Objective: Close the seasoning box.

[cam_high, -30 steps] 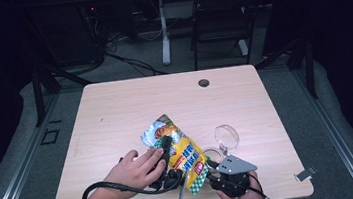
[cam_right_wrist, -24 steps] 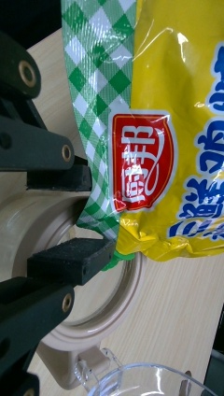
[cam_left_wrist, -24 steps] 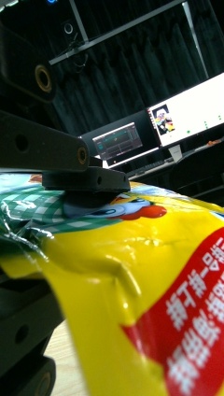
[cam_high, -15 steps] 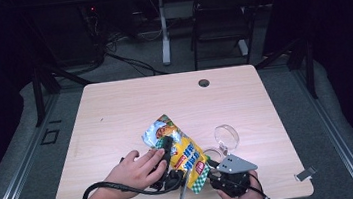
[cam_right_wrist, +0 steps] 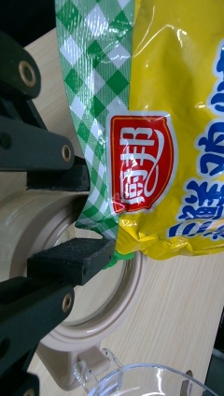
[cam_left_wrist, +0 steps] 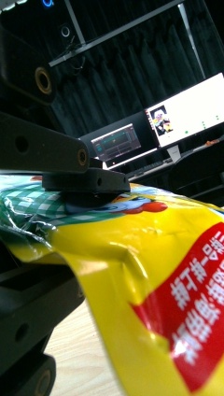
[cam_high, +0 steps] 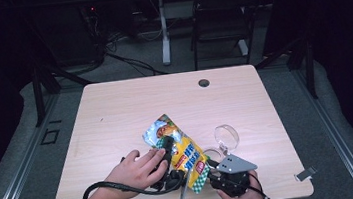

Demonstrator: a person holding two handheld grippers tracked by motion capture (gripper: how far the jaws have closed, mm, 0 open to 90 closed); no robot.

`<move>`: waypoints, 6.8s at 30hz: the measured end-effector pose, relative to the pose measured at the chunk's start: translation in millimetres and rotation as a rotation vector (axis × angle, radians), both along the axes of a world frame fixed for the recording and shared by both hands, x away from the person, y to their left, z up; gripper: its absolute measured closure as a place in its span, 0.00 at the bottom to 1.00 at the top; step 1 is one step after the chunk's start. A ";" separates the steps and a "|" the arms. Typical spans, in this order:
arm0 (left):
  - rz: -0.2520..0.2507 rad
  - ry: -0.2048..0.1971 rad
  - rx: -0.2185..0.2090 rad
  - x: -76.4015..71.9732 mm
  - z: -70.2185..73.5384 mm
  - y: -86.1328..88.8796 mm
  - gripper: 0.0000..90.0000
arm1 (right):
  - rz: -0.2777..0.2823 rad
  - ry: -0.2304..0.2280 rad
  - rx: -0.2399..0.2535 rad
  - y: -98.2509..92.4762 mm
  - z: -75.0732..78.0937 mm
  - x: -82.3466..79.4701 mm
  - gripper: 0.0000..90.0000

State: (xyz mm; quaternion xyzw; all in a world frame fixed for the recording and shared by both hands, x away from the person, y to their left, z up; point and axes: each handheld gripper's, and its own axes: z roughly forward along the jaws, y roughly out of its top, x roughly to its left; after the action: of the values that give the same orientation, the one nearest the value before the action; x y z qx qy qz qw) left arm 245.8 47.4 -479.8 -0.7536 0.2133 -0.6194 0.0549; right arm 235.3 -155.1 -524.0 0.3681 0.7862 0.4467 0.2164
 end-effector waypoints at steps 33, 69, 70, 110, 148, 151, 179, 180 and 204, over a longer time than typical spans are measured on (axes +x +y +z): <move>-0.037 -0.018 0.032 -4.8 5.0 -8.7 0.86 | -0.007 0.004 0.007 0.0 -0.7 1.1 0.73; -0.061 -0.020 0.061 -9.0 12.3 -16.8 0.91 | -0.011 0.002 0.007 0.2 -1.5 1.6 0.72; -0.063 -0.022 0.061 -9.0 12.5 -16.9 0.92 | -0.012 0.002 0.007 0.2 -1.5 1.6 0.72; -0.096 -0.019 0.048 -10.3 15.0 -20.3 0.95 | -0.016 -0.005 0.004 1.0 -2.6 1.3 0.72; -0.106 -0.005 0.041 -9.4 20.0 -27.1 0.95 | -0.018 -0.006 0.014 0.7 -3.1 1.7 0.71; -0.095 -0.017 0.063 -10.3 21.2 -28.1 0.95 | -0.018 -0.006 0.014 0.8 -3.1 1.6 0.71; -0.102 -0.017 0.063 -11.3 23.0 -32.4 0.95 | -0.020 -0.010 0.018 0.8 -3.6 1.5 0.71; -0.104 -0.016 0.061 -11.3 23.3 -32.5 0.95 | -0.020 -0.010 0.017 0.8 -3.6 1.4 0.71; -0.118 -0.005 0.043 -10.8 23.2 -33.0 0.95 | -0.020 -0.013 0.017 0.8 -3.8 1.5 0.71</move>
State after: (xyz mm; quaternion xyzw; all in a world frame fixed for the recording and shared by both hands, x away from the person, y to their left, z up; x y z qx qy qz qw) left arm 235.0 14.4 -456.6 -0.7368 0.2706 -0.6186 0.0349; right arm 236.8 -154.3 -527.8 0.3748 0.7773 0.4535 0.2229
